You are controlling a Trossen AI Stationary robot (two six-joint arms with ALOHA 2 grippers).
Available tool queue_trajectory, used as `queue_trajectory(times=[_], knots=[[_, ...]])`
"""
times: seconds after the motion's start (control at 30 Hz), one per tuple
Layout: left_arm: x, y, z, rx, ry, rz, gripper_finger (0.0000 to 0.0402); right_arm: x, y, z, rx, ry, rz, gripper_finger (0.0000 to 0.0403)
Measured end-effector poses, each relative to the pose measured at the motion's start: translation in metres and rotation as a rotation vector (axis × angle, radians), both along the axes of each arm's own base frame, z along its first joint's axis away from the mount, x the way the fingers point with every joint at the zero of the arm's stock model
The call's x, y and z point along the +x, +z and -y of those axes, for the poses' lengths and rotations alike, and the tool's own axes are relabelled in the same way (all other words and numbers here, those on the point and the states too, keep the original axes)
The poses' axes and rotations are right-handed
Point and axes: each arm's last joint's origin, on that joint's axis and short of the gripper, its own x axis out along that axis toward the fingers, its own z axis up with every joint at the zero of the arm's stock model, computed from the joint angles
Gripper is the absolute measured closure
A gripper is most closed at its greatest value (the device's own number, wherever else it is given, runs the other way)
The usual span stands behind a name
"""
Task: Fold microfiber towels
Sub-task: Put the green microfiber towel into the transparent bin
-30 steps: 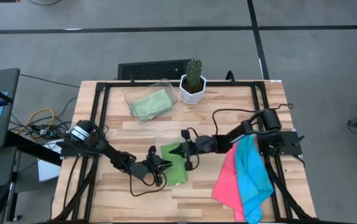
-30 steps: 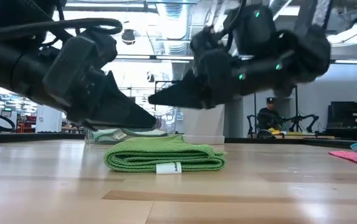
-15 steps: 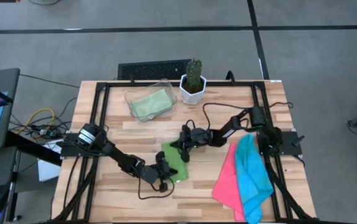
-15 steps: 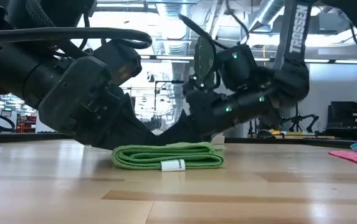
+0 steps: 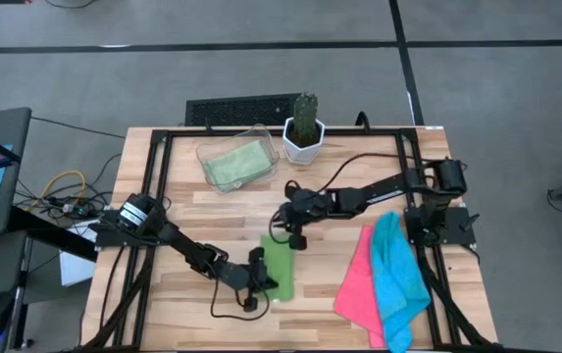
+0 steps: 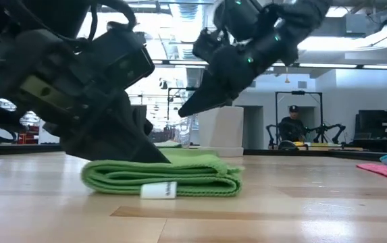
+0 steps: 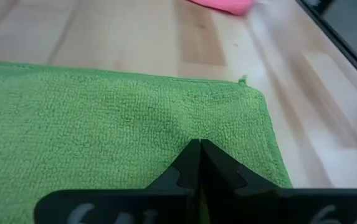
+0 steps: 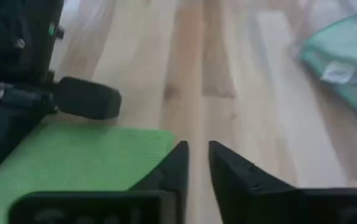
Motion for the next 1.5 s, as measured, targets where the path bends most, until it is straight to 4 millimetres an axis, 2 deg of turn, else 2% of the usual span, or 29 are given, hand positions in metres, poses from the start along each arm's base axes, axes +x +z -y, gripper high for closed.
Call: queue_trajectory(times=[0.13, 0.23, 0.33, 0.53, 0.7, 0.8, 0.9, 0.97, 1.13, 1.27, 1.4, 1.43, 1.5], knots=[[0.0, 0.001, -0.001, 0.049, -0.102, -0.01, 0.0401, 0.012, 0.009, -0.009, 0.033, 0.022, -0.053, 0.0244], [0.0, 0.002, -0.004, 0.067, -0.191, -0.033, 0.0401, 0.017, -0.001, -0.012, 0.063, -0.021, -0.143, 0.0203], [-0.002, 0.006, -0.006, 0.07, -0.29, -0.07, 0.0401, 0.02, -0.01, -0.012, 0.107, -0.078, -0.228, 0.018], [-0.011, 0.021, -0.013, 0.172, -0.365, -0.156, 0.0401, 0.017, -0.018, -0.017, 0.236, -0.131, -0.365, 0.0175], [-0.013, 0.028, -0.025, 0.216, -0.377, -0.193, 0.0401, 0.015, -0.001, -0.023, 0.359, -0.153, -0.35, 0.0178], [-0.012, 0.028, -0.027, 0.224, -0.396, -0.195, 0.0401, 0.014, 0.006, -0.026, 0.329, -0.185, -0.315, 0.0177], [-0.013, 0.028, -0.027, 0.24, -0.404, -0.193, 0.0401, 0.015, -0.003, -0.031, 0.243, -0.186, -0.323, 0.017], [-0.013, 0.028, -0.027, 0.245, -0.408, -0.191, 0.0401, 0.017, -0.012, -0.033, 0.234, -0.181, -0.331, 0.0162], [-0.013, 0.028, -0.027, 0.248, -0.407, -0.192, 0.0401, 0.019, -0.016, -0.031, 0.233, -0.193, -0.339, 0.0143], [-0.012, 0.028, -0.027, 0.253, -0.403, -0.189, 0.0401, 0.021, -0.017, -0.033, 0.234, -0.191, -0.315, 0.0142], [-0.012, 0.028, -0.027, 0.269, -0.417, -0.184, 0.0401, 0.02, -0.036, -0.036, 0.21, -0.199, -0.377, 0.0142], [-0.012, 0.028, -0.027, 0.274, -0.422, -0.182, 0.0401, 0.025, -0.039, -0.038, 0.213, -0.195, -0.362, 0.0142], [-0.012, 0.028, -0.027, 0.287, -0.431, -0.175, 0.0401, 0.028, -0.04, -0.037, 0.218, -0.201, -0.37, 0.0142]])
